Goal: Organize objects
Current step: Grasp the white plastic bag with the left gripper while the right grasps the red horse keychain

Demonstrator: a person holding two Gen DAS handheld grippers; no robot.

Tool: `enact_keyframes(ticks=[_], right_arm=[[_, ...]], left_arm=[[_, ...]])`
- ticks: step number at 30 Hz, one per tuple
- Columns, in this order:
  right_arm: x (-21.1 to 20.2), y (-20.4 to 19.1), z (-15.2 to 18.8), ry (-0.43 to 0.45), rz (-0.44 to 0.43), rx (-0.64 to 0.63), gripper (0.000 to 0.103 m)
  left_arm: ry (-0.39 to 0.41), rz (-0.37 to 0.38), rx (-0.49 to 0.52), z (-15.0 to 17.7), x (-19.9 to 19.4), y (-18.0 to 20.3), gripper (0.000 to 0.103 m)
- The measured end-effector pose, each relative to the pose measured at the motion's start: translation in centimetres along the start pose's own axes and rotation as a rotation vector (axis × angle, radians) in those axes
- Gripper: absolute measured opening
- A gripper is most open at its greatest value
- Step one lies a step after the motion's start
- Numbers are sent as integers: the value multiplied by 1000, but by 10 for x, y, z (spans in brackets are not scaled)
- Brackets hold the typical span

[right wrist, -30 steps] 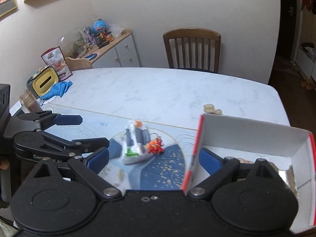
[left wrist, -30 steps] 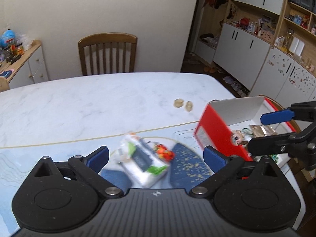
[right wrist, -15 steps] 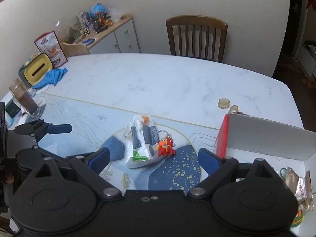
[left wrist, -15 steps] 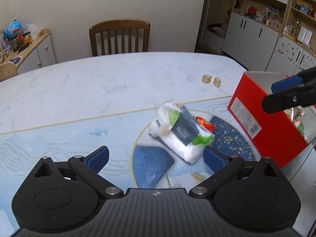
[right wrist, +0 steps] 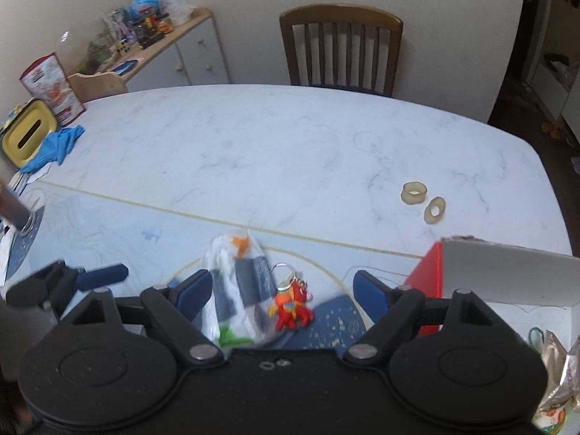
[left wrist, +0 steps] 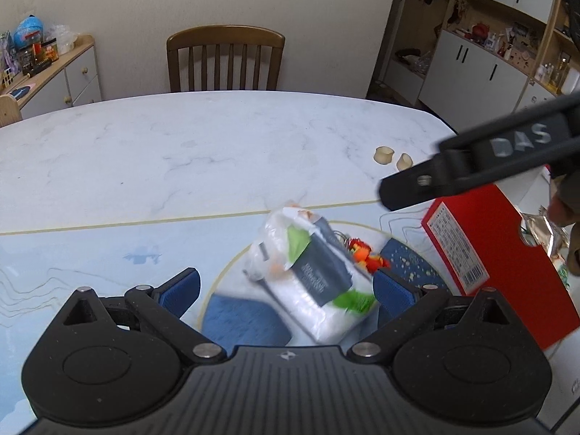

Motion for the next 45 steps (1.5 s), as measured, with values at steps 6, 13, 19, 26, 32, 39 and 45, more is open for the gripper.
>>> enact_keyframes(ticks=[6, 13, 19, 26, 32, 39, 45], right_arm=[[26, -1, -7, -59, 22, 38, 78], [53, 2, -4, -116, 46, 67, 74], [64, 5, -1, -129, 46, 95, 73], [72, 7, 4, -153, 48, 108, 70], [78, 4, 8, -167, 37, 103, 59], [80, -5, 17, -188, 4, 94, 53], [88, -7, 21, -200, 18, 81, 47]], left_arm=[[-31, -16, -32, -3, 26, 10, 102], [-64, -34, -46, 0, 49, 15, 102], [-89, -43, -51, 5, 59, 12, 101], [-77, -28, -49, 8, 60, 4, 70], [-67, -23, -56, 8, 58, -3, 56], [-61, -25, -66, 12, 49, -12, 49], [-60, -49, -98, 21, 33, -32, 47]])
Point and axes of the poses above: each gripper's, at about its wrist camera, not at the fingertips, and x roughly the way its jaws point, y to its right, z to its underside, the point moved 1 cm from there along x, roughly the way its jaws point, and after that the axes turned 5 degrees about z, right-handed, at the moved point
